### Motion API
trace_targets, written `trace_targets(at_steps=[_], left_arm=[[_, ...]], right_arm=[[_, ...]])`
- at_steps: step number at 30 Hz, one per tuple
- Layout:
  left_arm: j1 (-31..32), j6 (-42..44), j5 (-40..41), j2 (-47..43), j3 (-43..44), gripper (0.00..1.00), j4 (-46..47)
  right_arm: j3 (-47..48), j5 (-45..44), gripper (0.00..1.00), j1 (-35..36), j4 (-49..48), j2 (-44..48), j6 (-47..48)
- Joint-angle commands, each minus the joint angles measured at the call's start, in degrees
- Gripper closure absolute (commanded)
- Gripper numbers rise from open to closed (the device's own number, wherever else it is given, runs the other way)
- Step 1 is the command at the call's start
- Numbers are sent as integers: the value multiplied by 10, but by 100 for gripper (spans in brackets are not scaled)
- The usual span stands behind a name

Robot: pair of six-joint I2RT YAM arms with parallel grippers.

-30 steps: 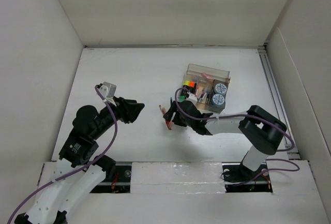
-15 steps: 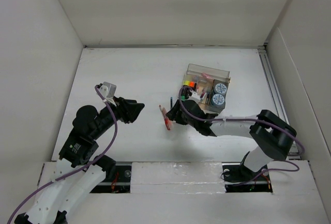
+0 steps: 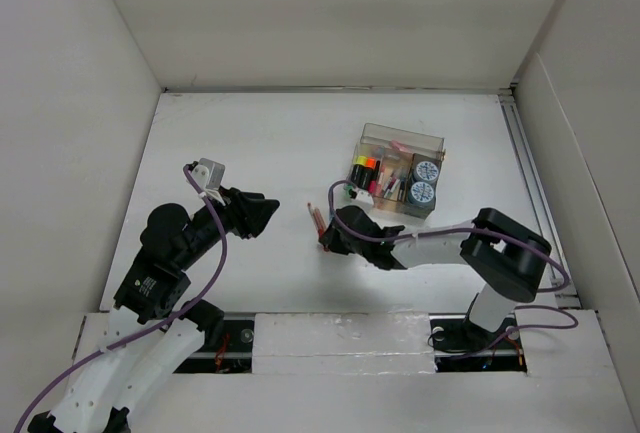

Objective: Organize the desk

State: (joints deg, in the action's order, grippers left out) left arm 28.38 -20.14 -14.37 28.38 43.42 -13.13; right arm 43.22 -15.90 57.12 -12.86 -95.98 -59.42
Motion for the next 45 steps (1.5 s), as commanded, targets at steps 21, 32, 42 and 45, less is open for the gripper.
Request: trace_targets(at_steps=[21, 32, 42, 45], left_arm=[[-2, 5, -7, -3, 8, 58, 23], [-2, 5, -7, -5, 8, 58, 23], [-2, 6, -7, -3, 9, 58, 23], [-2, 6, -7, -3, 8, 58, 24]], right_arm=[[79, -97, 65, 25, 55, 4, 48], [172, -138, 63, 25, 59, -97, 99], [194, -132, 63, 3, 59, -114, 116], [183, -122, 63, -3, 57, -121, 105]])
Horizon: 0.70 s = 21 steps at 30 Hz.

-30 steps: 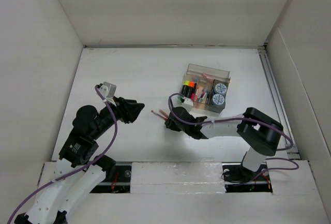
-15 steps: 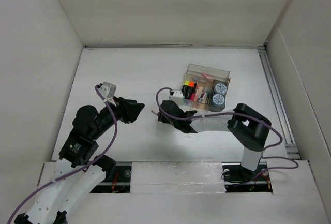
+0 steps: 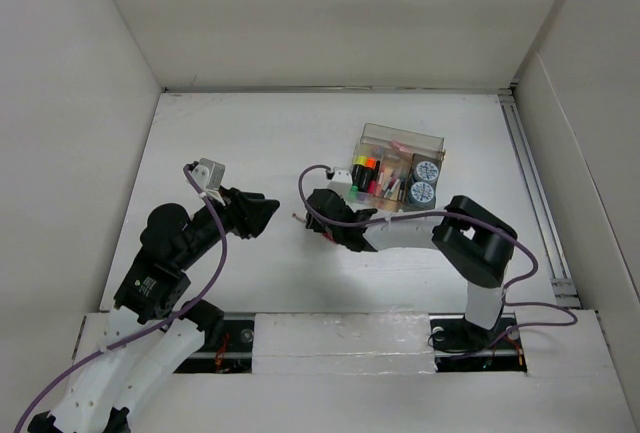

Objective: Organize the desk

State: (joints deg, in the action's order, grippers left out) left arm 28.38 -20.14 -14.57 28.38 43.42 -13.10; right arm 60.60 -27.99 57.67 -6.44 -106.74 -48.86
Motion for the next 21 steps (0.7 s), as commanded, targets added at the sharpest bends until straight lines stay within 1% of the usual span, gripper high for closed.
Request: trace_targets(at_steps=[1, 6, 11, 21], left_arm=[[-2, 6, -6, -3, 9, 58, 23], [-2, 6, -6, -2, 8, 58, 24], [-2, 6, -7, 1, 8, 58, 24], [-2, 6, -7, 2, 9, 58, 24]], right_arm=[[7, 1, 63, -8, -8, -15, -2], [-18, 3, 63, -8, -12, -22, -20], [-35, 7, 63, -13, -21, -5, -27], [-33, 18, 64, -13, -4, -26, -33]])
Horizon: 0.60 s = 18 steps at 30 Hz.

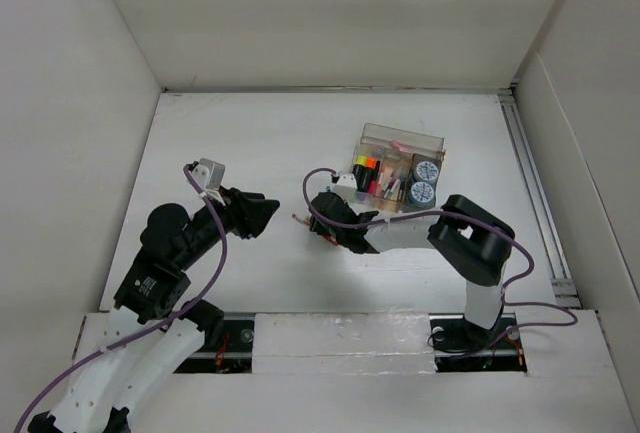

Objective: Organize the desk

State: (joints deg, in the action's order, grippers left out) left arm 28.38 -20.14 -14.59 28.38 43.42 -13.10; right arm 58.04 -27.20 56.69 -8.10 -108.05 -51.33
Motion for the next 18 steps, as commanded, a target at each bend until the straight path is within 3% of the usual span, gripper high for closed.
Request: trace_targets(at_steps=[1, 8, 14, 18], left_arm=[[-2, 6, -6, 0, 8, 58, 23], [-2, 6, -6, 1, 9, 58, 24], [-2, 6, -7, 0, 8, 58, 24], [-2, 6, -6, 0, 8, 58, 23]], right_arm=[[-7, 9, 64, -3, 15, -13, -11], [-10, -43, 61, -3, 73, -6, -46], [3, -95, 69, -3, 136, -4, -93], [4, -124, 70, -3, 161, 5, -105]])
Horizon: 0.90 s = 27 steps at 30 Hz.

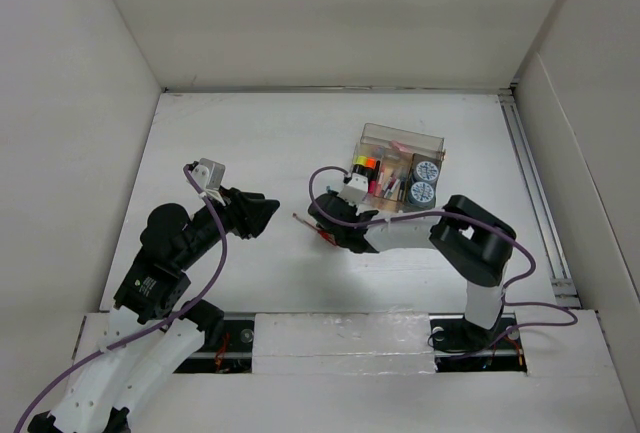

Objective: Organize the desk

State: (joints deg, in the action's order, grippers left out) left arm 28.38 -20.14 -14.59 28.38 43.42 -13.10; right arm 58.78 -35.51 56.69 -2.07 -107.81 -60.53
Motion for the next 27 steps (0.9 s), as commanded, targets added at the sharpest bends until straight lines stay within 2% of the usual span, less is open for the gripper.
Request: trace_targets(at_steps=[1, 5, 8, 10, 13, 14, 15, 19, 20, 22, 25, 27], left_arm=[[-2, 6, -7, -1, 8, 58, 24], [-2, 5, -6, -1, 9, 58, 23], [-2, 5, -6, -2, 8, 58, 23], [-2, 5, -7, -3, 8, 58, 24], [-2, 5, -6, -3, 9, 58, 23], [-2, 5, -6, -3, 8, 58, 23], [-2, 5, -6, -3, 9, 58, 23], [-2, 5, -5, -3, 8, 58, 23], [-2, 5, -6, -3, 8, 58, 24], [-2, 5, -7, -3, 8, 58, 23], [-2, 5, -6, -3, 8, 58, 23], [-2, 5, -8, -3, 8, 58, 23]], right_arm=[[0, -44, 68, -3, 105, 2, -13], [13, -41, 51, 2, 142, -5, -9], [19, -44, 47, 13, 161, -8, -11], [19, -41, 49, 13, 163, -9, -6], [22, -38, 63, 13, 168, -23, -3], [25, -38, 73, 13, 175, -28, -3], [31, -36, 75, 13, 181, -32, -4], [35, -34, 72, 18, 187, -44, -6], [35, -32, 61, 18, 187, -47, -5], [36, -29, 53, 18, 183, -51, 0], [35, -21, 57, 18, 170, -53, 10], [34, -15, 70, 18, 163, -53, 16]])
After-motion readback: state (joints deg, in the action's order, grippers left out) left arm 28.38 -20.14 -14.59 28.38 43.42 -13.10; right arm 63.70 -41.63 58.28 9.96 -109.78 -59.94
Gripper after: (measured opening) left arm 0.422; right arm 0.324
